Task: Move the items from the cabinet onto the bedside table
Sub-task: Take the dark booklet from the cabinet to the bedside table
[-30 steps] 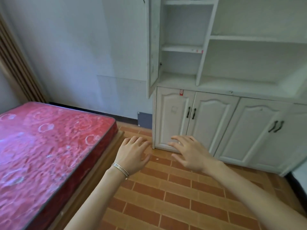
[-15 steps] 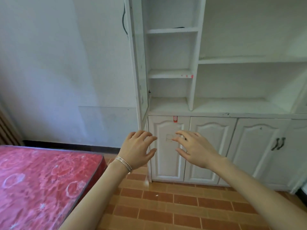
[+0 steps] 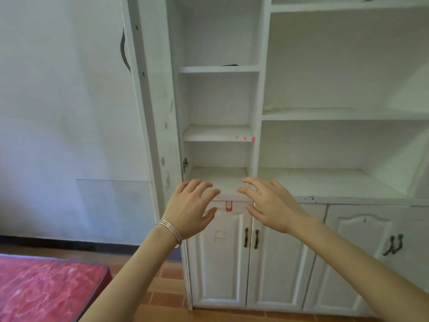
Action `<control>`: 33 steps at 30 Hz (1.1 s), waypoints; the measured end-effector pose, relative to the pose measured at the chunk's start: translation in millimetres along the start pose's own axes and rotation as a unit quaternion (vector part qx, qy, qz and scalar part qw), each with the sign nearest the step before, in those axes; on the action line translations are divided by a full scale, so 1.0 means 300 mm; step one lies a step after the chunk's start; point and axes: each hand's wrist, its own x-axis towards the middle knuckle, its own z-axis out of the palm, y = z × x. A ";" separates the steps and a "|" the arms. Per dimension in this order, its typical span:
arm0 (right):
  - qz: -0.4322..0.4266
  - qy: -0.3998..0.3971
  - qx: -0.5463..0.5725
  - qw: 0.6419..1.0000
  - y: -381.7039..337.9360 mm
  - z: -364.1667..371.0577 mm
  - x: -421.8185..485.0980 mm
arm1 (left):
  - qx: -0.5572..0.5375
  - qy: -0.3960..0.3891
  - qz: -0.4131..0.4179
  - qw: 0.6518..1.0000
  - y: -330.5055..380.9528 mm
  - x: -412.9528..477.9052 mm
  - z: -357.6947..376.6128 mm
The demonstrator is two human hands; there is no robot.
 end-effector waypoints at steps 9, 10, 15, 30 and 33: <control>-0.037 0.051 -0.038 0.997 0.382 0.028 0.342 | 0.037 0.071 -0.044 0.996 -0.092 0.455 0.114; -0.037 0.054 -0.032 0.997 0.406 0.036 0.375 | 0.037 0.077 -0.049 0.995 -0.105 0.496 0.120; -0.051 0.089 -0.030 0.994 0.516 0.090 0.527 | 0.051 0.094 -0.074 0.992 -0.188 0.690 0.178; -0.040 0.197 -0.072 0.977 0.812 0.131 1.147 | 0.070 0.185 -0.090 0.976 -0.573 1.231 0.357; -0.040 0.224 -0.074 0.971 0.864 0.100 1.274 | 0.072 0.208 -0.086 0.972 -0.625 1.327 0.365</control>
